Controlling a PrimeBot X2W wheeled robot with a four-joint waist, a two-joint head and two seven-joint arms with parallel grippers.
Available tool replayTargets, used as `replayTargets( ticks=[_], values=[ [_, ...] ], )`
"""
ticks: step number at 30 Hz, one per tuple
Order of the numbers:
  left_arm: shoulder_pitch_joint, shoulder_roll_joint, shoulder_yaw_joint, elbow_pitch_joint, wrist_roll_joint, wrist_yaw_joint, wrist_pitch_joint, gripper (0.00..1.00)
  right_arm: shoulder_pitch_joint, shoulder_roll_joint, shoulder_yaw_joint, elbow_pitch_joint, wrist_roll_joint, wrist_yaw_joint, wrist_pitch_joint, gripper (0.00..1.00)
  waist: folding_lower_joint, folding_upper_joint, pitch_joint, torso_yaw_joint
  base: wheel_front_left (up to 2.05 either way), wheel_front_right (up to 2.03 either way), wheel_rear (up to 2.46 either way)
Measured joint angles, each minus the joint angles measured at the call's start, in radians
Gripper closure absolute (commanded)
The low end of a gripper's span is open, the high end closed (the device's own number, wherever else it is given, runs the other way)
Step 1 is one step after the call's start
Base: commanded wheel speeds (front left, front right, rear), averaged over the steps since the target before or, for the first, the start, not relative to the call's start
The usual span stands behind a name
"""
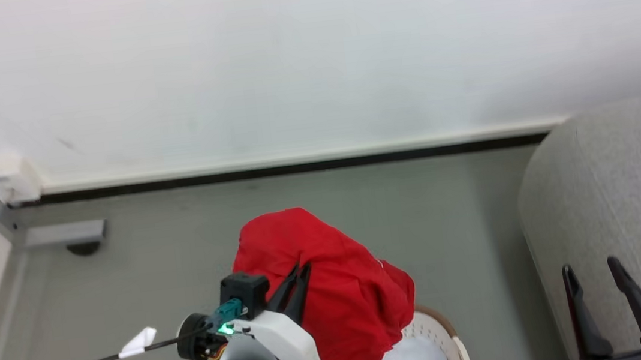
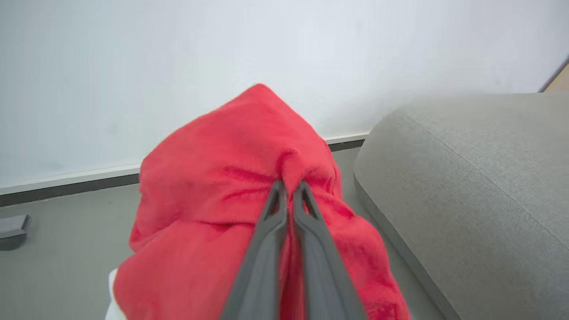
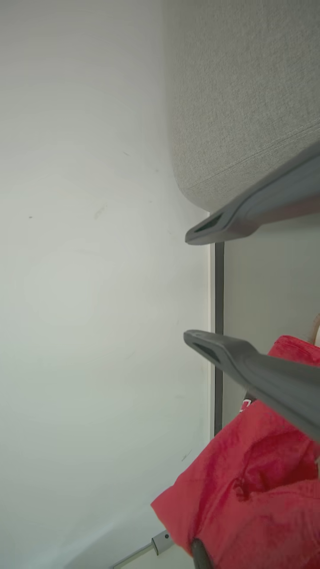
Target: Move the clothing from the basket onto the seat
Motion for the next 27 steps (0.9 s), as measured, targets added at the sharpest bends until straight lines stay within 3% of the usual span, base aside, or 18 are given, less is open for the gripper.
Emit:
replayTargets(
  ticks=[13,22,27],
  values=[
    [0.085,0.099,0.007,-0.398,-0.016,0.07,0.166,1.0,0.046,0.0,0.012,0.009,-0.008,0.0,0.0,0.0,0.0001,0.0001,-0.119,0.002,0.0,0.0,0.0],
    [0.121,0.131,0.009,-0.502,-0.023,0.095,0.209,1.0,0.052,-0.001,0.05,0.009,-0.022,0.0,0.0,0.0,0.0003,0.0001,-0.125,-0.02,0.0,0.0,0.0],
    [0.123,0.132,0.002,-0.522,-0.024,0.096,0.216,1.0,0.04,-0.036,0.089,0.009,-0.013,0.0,0.0,0.0,0.0003,0.0001,-0.125,-0.026,0.0,0.0,0.0]
  ],
)
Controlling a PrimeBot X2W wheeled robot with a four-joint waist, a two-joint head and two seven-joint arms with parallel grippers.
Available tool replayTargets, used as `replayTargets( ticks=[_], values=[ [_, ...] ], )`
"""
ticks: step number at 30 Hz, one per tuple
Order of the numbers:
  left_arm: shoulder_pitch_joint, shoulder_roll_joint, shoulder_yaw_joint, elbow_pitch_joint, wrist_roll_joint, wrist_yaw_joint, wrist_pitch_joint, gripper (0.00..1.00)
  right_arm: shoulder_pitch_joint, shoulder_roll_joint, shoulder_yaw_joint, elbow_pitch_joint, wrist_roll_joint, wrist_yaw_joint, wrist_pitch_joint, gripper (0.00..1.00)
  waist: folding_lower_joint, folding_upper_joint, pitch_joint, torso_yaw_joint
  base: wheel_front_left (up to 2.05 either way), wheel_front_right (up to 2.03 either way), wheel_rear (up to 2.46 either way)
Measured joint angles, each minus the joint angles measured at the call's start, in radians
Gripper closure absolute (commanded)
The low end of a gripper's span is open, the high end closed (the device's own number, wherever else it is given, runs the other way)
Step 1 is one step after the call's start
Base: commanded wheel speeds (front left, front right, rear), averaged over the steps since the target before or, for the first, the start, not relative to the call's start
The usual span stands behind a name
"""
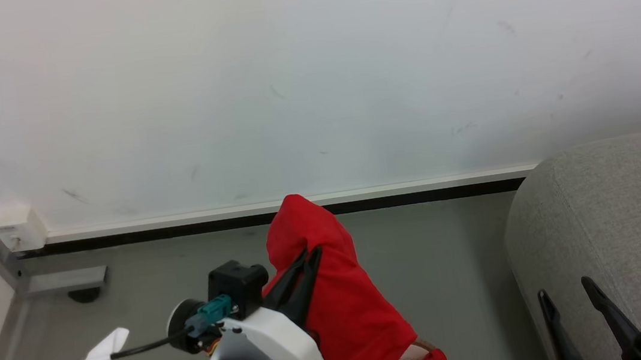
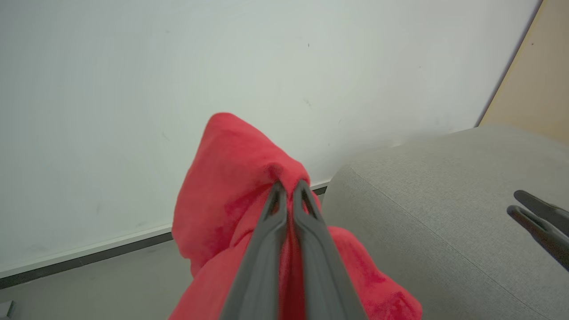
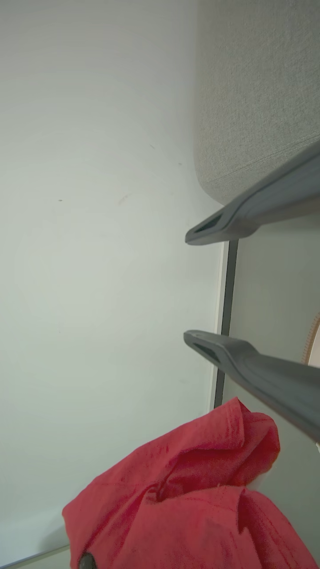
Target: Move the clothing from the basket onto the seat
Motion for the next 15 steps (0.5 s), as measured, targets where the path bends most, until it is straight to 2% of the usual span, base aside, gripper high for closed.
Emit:
replayTargets(
  ticks=[5,7,8,11,15],
  values=[
    [0.0,-0.002,-0.009,-0.006,-0.002,-0.001,0.001,1.0,-0.028,-0.042,0.05,0.0,0.026,0.0,0.0,0.0,0.0001,0.0,0.002,-0.004,0.0,0.0,0.0],
    [-0.002,-0.003,-0.015,-0.01,-0.002,-0.006,0.005,1.0,-0.06,-0.09,0.137,0.002,0.06,0.0,0.0,0.0,0.0001,0.0,0.004,-0.006,0.0,0.0,0.0],
    [-0.002,-0.003,-0.015,-0.01,-0.002,-0.006,0.005,1.0,-0.06,-0.09,0.137,0.002,0.06,0.0,0.0,0.0,0.0001,0.0,0.004,-0.006,0.0,0.0,0.0],
    [-0.007,-0.004,-0.022,-0.012,-0.002,-0.011,0.009,1.0,-0.094,-0.153,0.247,0.008,0.124,0.0,0.002,0.0,0.0001,0.0,0.003,-0.007,0.0,0.0,0.0],
    [-0.017,-0.006,-0.031,-0.018,-0.002,-0.011,0.018,1.0,-0.161,-0.241,0.394,-0.022,0.222,0.0,0.051,0.0,0.0001,0.0,0.004,-0.008,0.0,0.0,0.0]
  ],
)
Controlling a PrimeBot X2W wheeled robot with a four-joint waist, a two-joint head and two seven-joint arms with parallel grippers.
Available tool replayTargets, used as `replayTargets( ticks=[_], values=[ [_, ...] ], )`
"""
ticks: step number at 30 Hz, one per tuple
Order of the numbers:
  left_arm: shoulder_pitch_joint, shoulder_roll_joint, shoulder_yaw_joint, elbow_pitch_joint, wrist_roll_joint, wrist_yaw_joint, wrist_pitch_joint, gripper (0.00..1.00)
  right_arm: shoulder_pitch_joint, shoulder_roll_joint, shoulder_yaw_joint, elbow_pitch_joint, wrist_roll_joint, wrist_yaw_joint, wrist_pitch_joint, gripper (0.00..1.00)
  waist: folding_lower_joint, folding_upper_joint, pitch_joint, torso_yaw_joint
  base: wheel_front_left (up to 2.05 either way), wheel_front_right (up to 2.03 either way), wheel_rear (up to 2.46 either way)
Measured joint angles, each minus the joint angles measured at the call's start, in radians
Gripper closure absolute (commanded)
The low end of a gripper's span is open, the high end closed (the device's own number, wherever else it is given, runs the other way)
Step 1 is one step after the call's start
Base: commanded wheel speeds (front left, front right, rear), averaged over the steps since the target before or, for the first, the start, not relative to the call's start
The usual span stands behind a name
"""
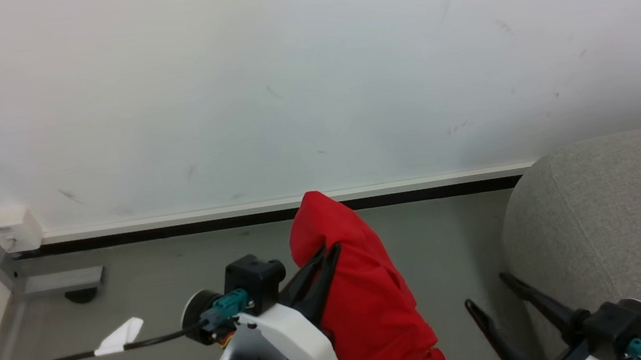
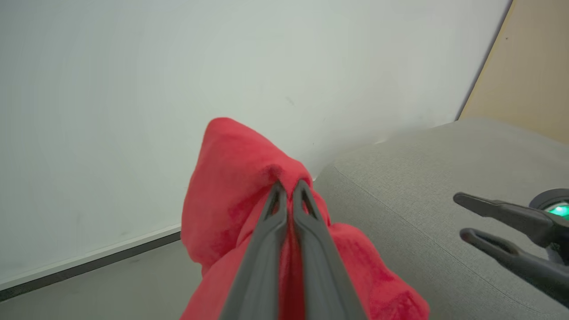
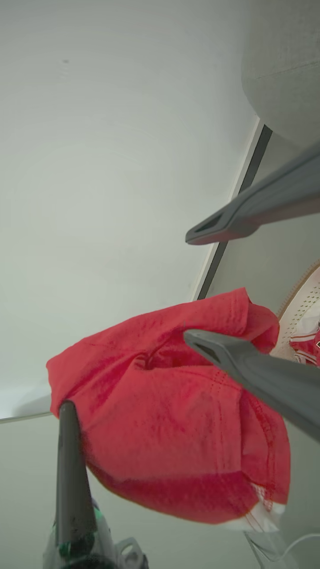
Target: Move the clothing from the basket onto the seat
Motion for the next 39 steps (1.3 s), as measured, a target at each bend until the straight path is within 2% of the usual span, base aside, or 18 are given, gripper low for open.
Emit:
replayTargets(
  ticks=[1,2,4,8,10,15,18,24,28,29,30,31,39],
  values=[
    [-0.007,-0.002,-0.005,-0.004,0.0,-0.003,0.001,1.0,-0.037,-0.033,0.069,-0.026,0.046,0.0,0.029,0.0,0.0,0.0,0.001,0.0,0.0,0.0,0.0],
    [-0.007,-0.002,-0.005,-0.004,0.0,-0.003,0.001,1.0,-0.037,-0.033,0.069,-0.026,0.046,0.0,0.029,0.0,0.0,0.0,0.001,0.0,0.0,0.0,0.0],
    [-0.011,-0.005,-0.012,-0.005,0.0,-0.003,0.002,1.0,-0.076,-0.058,0.136,-0.049,0.086,0.0,0.053,0.0,0.0,0.0,0.001,0.0,0.0,0.0,0.0],
    [-0.023,-0.019,-0.028,-0.012,0.001,-0.007,0.01,1.0,-0.172,-0.081,0.279,-0.068,0.17,0.0,0.099,0.0,0.0,0.0,0.003,0.003,0.0,0.0,0.0],
    [-0.027,-0.025,-0.038,-0.013,0.001,-0.011,0.014,1.0,-0.213,-0.08,0.325,-0.05,0.174,0.0,0.108,0.0,0.0,0.0,0.003,0.006,0.0,0.0,0.0],
    [-0.035,-0.038,-0.062,-0.02,0.001,-0.018,0.026,1.0,-0.291,-0.039,0.4,0.05,0.207,0.0,0.116,0.0,0.0,0.0,0.002,0.018,0.0,0.0,0.0],
    [-0.044,-0.052,-0.079,-0.025,0.002,-0.025,0.033,1.0,-0.319,-0.01,0.451,0.11,0.265,0.0,0.125,0.0,0.0,0.0,-0.001,0.03,0.0,0.0,0.0],
    [-0.046,-0.068,-0.1,-0.028,0.0,-0.033,0.044,1.0,-0.39,0.06,0.52,0.205,0.385,0.0,0.058,0.0,0.0,0.0,-0.005,0.044,0.0,0.0,0.0],
    [-0.046,-0.071,-0.106,-0.024,-0.001,-0.035,0.045,1.0,-0.427,0.079,0.555,0.277,0.426,0.0,0.001,0.0,0.0,0.0,-0.007,0.051,0.0,0.0,0.0],
    [-0.046,-0.071,-0.106,-0.023,-0.003,-0.035,0.045,1.0,-0.433,0.081,0.56,0.291,0.432,0.0,-0.011,0.6,0.0,0.0,-0.007,0.052,0.0,0.0,0.0],
    [-0.047,-0.07,-0.106,-0.022,-0.006,-0.035,0.045,1.0,-0.439,0.084,0.565,0.301,0.439,0.0,-0.02,0.98,0.0,0.0,-0.008,0.054,0.0,0.0,0.0],
    [-0.047,-0.07,-0.106,-0.02,-0.008,-0.035,0.045,1.0,-0.442,0.085,0.567,0.31,0.446,0.0,-0.028,1.0,0.0001,0.0,-0.008,0.056,0.0,0.0,0.0],
    [-0.046,-0.06,-0.101,-0.017,-0.017,-0.024,0.045,1.0,-0.45,0.072,0.57,0.328,0.48,0.0,-0.047,1.0,0.0,0.0,-0.01,0.054,0.0,0.0,0.0]
  ],
)
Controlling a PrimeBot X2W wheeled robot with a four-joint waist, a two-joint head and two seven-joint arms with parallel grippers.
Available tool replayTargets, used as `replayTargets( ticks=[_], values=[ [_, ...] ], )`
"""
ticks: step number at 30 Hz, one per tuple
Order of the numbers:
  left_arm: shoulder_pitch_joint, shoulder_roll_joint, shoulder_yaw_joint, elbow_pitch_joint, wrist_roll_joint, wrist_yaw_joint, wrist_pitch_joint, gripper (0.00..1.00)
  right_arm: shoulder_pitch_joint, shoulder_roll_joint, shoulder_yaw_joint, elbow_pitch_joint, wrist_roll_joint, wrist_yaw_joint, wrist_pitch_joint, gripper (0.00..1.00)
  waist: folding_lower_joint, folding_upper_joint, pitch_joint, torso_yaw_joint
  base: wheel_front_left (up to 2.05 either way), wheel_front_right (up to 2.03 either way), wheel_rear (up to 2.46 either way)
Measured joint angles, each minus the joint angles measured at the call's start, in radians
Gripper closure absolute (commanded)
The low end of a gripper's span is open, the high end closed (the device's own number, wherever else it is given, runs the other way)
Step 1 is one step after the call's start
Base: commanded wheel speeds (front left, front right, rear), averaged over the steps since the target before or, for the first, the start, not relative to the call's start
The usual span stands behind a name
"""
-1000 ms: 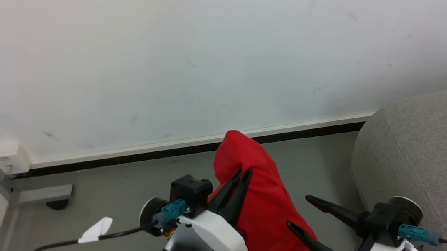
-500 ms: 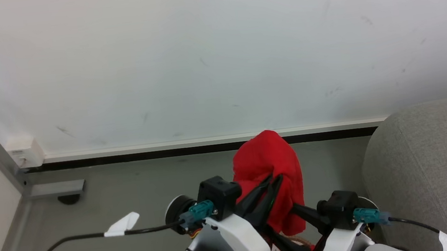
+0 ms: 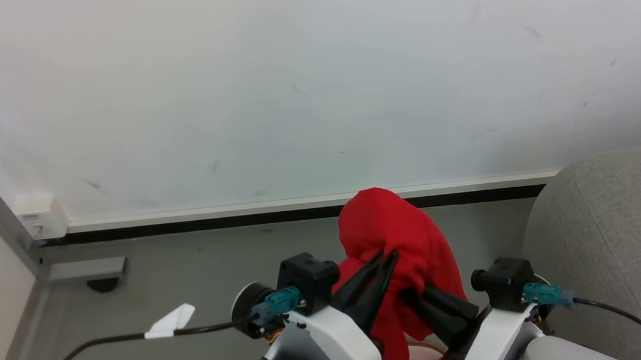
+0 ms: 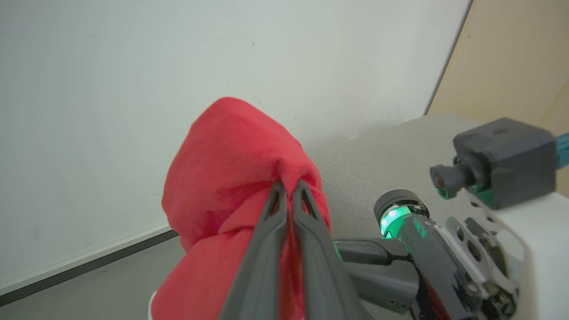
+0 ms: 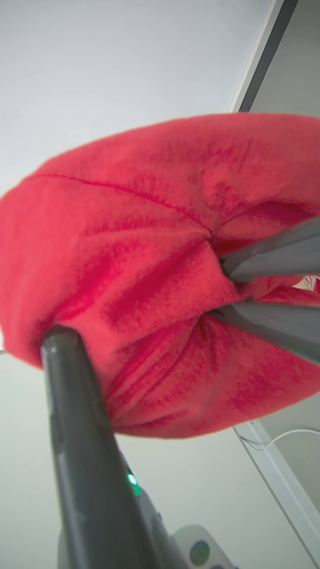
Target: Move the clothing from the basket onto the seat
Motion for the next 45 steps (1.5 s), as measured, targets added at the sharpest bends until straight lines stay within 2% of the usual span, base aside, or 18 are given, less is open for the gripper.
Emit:
replayTargets(
  ticks=[7,10,11,25,36,45],
  values=[
    [0.002,0.009,0.003,0.002,0.0,0.014,-0.007,0.99,0.014,-0.019,-0.057,-0.035,-0.021,0.0,0.0,1.0,0.0001,0.0,0.003,-0.013,0.0,0.0,0.0],
    [0.002,0.009,0.001,0.004,0.001,0.017,-0.02,0.42,0.019,-0.027,-0.08,-0.046,-0.039,0.0,0.0,1.0,0.0,0.0,0.004,-0.017,0.0,0.0,0.0],
    [0.002,0.009,-0.001,0.005,0.002,0.017,-0.027,0.0,0.021,-0.029,-0.088,-0.05,-0.042,0.0,0.0,1.0,0.0,0.0,0.004,-0.017,0.0,0.0,0.0],
    [0.027,0.011,-0.019,0.044,0.019,0.026,-0.079,0.0,0.066,-0.095,-0.22,-0.103,-0.067,0.0,-0.003,1.0,0.0,0.0,0.001,-0.022,0.0,0.0,0.0],
    [0.03,0.014,-0.025,0.057,0.019,0.026,-0.089,0.0,0.091,-0.116,-0.28,-0.132,-0.093,0.0,-0.003,1.0,0.0,0.0,0.007,-0.044,0.0,0.0,0.0],
    [0.03,0.021,-0.025,0.047,0.018,0.032,-0.097,0.0,0.096,-0.129,-0.298,-0.144,-0.109,0.0,-0.003,1.0,0.0,0.0,0.014,-0.105,0.0,0.0,0.0]
  ],
)
